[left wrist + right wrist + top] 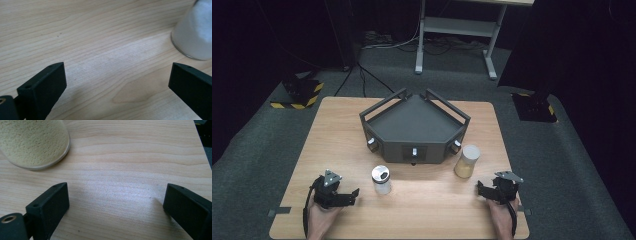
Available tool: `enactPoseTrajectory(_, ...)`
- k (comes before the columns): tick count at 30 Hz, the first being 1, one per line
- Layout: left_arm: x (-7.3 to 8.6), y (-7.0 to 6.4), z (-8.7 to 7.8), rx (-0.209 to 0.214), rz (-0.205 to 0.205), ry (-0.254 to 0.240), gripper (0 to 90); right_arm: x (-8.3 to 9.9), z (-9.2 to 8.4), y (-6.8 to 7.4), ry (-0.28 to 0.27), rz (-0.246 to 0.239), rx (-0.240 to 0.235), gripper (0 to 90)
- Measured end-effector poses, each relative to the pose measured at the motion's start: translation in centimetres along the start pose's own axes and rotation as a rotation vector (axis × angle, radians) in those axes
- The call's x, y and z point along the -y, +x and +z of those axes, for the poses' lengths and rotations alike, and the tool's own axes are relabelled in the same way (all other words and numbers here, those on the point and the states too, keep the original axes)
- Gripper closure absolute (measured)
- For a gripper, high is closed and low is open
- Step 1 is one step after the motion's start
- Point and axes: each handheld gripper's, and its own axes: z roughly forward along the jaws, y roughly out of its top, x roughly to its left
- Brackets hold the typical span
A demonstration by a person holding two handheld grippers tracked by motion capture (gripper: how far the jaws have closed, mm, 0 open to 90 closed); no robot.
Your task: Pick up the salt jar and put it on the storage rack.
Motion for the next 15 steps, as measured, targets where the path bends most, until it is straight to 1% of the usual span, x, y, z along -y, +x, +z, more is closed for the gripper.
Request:
enactPoseTrajectory(3,0.1,0.0,0.0,0.022,0.008,-0.001,1.5,0.0,0.0,0.0,0.0,0.0,0.0,6.1)
enactPoseTrajectory(9,0.0,-0.5,0.0,0.056,0.038,-0.001,1.4,0.0,0.0,0.0,0.0,0.001,0.0,6.1)
enactPoseTrajectory(15,-0.2,-1.0,0.1,0.097,0.066,-0.016,1.9,0.0,0.0,0.0,0.0,0.0,0.0,6.1)
